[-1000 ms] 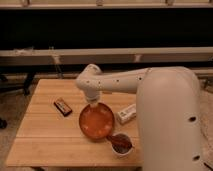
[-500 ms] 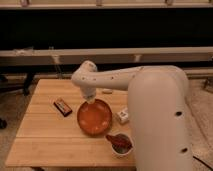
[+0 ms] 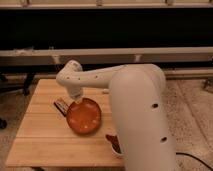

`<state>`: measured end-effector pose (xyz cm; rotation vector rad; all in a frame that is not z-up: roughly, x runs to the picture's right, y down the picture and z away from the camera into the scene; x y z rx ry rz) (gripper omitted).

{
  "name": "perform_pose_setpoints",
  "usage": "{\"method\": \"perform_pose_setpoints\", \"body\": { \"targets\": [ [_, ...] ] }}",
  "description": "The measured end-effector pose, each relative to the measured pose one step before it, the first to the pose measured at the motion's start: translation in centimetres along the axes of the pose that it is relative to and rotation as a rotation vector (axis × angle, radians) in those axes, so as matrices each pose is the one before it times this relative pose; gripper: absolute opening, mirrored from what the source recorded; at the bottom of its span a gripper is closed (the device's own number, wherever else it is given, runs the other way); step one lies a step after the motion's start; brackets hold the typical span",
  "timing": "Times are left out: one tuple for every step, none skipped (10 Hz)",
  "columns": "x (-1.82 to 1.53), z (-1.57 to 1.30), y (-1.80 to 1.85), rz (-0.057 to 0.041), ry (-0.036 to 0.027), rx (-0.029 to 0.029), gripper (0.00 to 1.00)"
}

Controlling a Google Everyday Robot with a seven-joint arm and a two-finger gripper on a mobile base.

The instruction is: Drag the ceramic bowl in a circle

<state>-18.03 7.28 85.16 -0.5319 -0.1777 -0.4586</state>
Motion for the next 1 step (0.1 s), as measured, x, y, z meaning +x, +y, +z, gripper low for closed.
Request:
{"method": "perform_pose_setpoints", "body": {
  "targets": [
    [-1.087, 0.151, 0.381, -0.02142, -0.00813, -0.00775, 0.00]
  ]
}}
